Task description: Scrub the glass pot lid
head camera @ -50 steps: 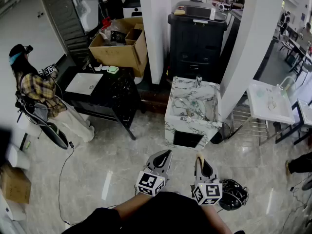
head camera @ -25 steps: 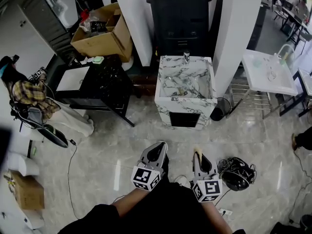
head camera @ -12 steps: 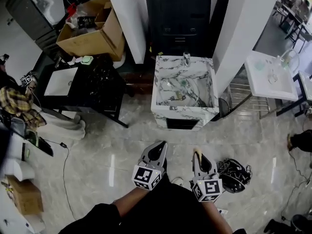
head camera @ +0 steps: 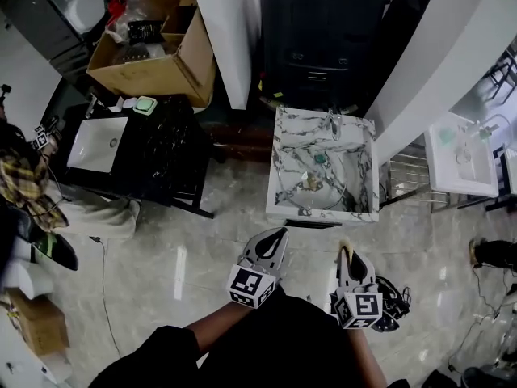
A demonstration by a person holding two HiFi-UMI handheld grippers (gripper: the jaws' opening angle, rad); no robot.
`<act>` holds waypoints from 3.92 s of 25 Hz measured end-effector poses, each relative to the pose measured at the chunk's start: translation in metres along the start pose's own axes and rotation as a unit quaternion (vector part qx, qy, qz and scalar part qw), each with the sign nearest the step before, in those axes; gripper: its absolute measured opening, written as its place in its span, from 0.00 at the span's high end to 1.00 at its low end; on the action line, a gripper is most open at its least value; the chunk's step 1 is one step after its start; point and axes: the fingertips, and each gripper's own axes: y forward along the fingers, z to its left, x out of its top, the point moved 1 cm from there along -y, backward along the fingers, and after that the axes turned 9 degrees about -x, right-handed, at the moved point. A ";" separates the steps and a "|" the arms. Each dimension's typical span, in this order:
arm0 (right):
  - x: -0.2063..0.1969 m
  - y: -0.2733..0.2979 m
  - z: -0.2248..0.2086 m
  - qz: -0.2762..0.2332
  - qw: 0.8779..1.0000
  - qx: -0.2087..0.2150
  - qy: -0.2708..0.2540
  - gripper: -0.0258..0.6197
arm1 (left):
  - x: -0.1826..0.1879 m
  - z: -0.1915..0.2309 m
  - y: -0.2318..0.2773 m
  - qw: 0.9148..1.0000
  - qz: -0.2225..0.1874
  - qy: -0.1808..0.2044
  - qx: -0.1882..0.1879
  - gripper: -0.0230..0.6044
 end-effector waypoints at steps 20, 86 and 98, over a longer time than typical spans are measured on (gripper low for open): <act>0.018 0.119 0.010 0.027 0.999 -0.010 0.023 0.87 | 0.018 0.093 0.035 1.000 0.001 -0.024 -0.011 0.94; -0.253 0.391 -0.053 0.421 0.871 0.171 -0.186 0.87 | -0.041 0.194 0.158 0.988 0.055 -0.076 0.120 0.94; -0.252 0.388 -0.025 0.443 0.863 0.190 -0.153 0.87 | -0.043 0.201 0.143 0.986 0.044 -0.088 0.132 0.94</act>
